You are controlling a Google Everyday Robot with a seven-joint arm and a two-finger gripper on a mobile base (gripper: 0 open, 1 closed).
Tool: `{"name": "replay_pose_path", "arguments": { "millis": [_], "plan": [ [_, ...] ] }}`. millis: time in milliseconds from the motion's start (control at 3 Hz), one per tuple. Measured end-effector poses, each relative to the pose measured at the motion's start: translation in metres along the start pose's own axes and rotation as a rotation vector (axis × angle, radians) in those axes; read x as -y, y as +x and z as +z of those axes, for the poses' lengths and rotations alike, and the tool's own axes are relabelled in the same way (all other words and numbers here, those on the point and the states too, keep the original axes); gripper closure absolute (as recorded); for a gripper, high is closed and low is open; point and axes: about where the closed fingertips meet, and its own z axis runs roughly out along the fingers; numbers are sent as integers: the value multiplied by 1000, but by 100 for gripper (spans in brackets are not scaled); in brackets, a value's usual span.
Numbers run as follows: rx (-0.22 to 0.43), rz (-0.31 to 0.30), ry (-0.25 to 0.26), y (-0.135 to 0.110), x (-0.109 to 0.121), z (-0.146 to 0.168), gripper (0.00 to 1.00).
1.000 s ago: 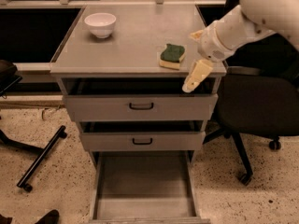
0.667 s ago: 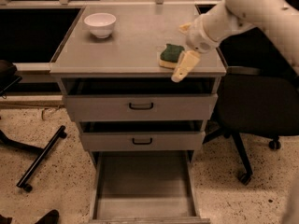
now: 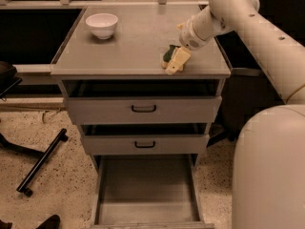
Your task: Place sponge into bottom drawer
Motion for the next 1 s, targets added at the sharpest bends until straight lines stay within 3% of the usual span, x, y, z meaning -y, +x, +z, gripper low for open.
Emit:
{"name": "replay_pose_path", "arguments": {
  "millis": [1000],
  "plan": [
    [-16,42,5,17,4,-2,0]
  ]
}}
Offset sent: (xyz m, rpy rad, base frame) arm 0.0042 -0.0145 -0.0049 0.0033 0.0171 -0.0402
